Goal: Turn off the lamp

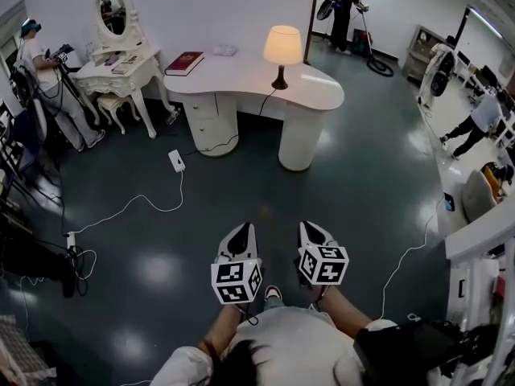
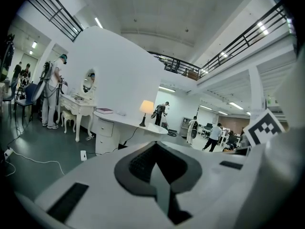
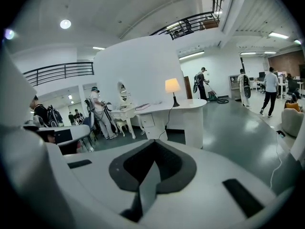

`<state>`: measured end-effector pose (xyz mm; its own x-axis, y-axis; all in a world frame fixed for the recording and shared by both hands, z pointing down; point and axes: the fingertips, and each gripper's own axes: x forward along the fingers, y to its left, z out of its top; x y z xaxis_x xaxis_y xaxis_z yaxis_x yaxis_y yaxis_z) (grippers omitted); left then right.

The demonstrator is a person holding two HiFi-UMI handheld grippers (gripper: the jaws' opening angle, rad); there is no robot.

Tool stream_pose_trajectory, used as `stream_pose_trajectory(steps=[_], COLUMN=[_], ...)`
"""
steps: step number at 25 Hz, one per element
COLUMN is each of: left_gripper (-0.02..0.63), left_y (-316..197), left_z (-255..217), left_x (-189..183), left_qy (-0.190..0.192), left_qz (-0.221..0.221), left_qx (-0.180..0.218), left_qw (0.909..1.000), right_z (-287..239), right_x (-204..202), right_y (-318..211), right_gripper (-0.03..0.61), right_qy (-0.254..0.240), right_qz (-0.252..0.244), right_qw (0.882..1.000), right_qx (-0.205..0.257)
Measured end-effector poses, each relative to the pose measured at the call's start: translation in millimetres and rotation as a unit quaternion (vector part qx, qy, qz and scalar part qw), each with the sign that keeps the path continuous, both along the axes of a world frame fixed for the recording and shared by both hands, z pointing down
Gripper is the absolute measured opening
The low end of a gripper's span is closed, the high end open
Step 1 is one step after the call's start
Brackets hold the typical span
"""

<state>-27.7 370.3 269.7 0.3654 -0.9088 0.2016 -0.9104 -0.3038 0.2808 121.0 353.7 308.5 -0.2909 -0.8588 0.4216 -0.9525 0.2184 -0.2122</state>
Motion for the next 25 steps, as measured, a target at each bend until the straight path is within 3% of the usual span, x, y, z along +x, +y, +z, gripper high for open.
stream_pose_trajectory(steps=[12, 25], left_gripper=[0.008, 0.008], left_y=[-87.4, -155.4], left_z=[9.5, 21.5], left_x=[22.9, 42.0], left_qy=[0.000, -0.013], left_qz=[-0.008, -0.005], left_qx=[-0.012, -0.024], left_qw=[0.9999, 0.9996], right_z=[4.6, 17.7], right_x=[16.4, 34.2], right_y=[-91.5, -156.6], right_gripper=[-0.002, -0.002], right_qy=[0.002, -0.004], right_qz=[-0.018, -0.024], right_qw=[1.000, 0.999], right_qx=[-0.008, -0.021])
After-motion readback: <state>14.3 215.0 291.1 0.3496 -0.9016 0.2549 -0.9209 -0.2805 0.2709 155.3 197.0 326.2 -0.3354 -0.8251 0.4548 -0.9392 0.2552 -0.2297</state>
